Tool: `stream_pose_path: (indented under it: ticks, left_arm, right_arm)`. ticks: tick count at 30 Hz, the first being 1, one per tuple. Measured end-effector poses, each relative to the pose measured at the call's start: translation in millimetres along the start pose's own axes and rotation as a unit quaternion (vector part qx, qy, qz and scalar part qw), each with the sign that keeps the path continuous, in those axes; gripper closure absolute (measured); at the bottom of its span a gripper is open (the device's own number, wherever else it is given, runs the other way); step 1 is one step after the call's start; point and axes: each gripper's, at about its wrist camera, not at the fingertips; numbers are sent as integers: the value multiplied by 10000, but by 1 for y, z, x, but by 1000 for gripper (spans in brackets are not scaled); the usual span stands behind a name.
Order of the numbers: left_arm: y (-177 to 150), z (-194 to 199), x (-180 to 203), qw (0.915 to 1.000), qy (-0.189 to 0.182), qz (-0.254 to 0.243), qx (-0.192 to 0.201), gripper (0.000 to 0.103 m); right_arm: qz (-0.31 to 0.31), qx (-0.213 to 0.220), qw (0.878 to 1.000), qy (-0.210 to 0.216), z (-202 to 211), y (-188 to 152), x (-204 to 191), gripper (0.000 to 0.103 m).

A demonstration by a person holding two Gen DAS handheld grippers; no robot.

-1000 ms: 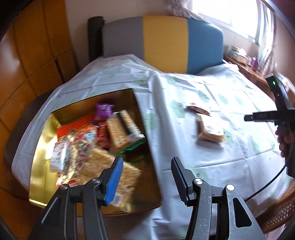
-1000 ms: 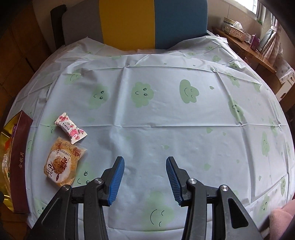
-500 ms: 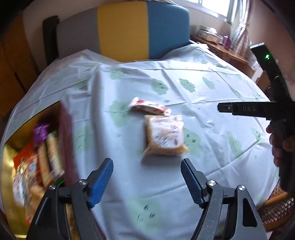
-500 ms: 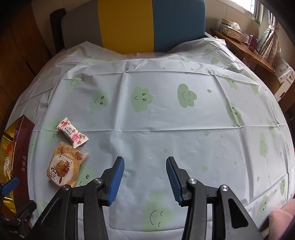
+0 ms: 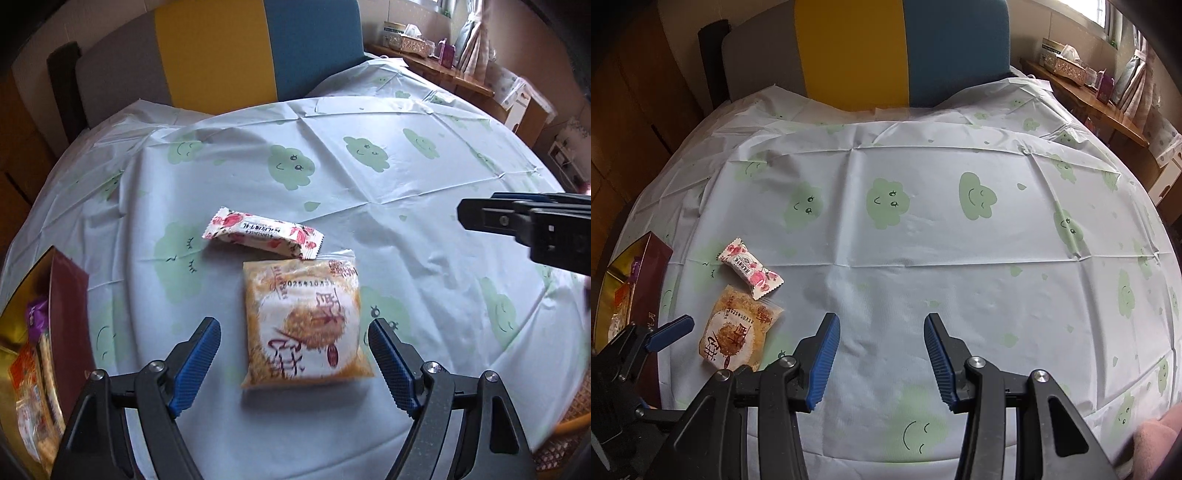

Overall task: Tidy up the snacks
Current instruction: 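Close the left gripper on the round pastry bag, then grasp the pink rose-print candy with the right gripper while the left gripper holds the pastry bag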

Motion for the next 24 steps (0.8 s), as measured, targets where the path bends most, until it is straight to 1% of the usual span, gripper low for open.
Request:
stream_pose_path:
  ticks: [1,2,3,4,6,9,14,17,20,24]
  left_arm:
    - [0,-2,0,10000,4,-26,-5,20]
    - [1,-5,1,10000,18,-62,-14,23]
    - [0,-8,1,10000,7,-49,-34,41]
    - [-2,-8,1,10000,-75,8,-49,42]
    - [-9,-3,0,9999,-89,114,11,43]
    - [-27,10,3,9998,-113,112,87,43]
    - [-67,31,11,9997,70,29,248,43]
    - [-88,39,7,9989,33,233,401,42]
    - [-100,43,7,9979,97,204,605,41]
    - [-106,44,7,9970,84,234,739,41]
  right_arm:
    - [-10,2,10000,9,0,1,0,55]
    - [-20,6,10000,11,0,1,1,55]
    - [-28,7,10000,12,0,1,1,55]
    - [-27,6,10000,18,0,2,1,55]
    - [-46,10,10000,16,0,2,2,55]
    - [-83,14,10000,14,0,3,5,55]
    - [-90,-11,10000,-21,-1,3,6,55]
    - [-24,-53,10000,-58,-3,1,4,55]
    - [37,-74,9999,-103,-4,-1,2,55]
    - [82,-125,9998,-160,-8,-3,1,55]
Point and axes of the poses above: each gripper's, at about its wrist camera, not at the fingertips, and z roughly against the way its jaws point, x to its right, y to its top, and after that the axes turned 6 degrees about -z, right-handed
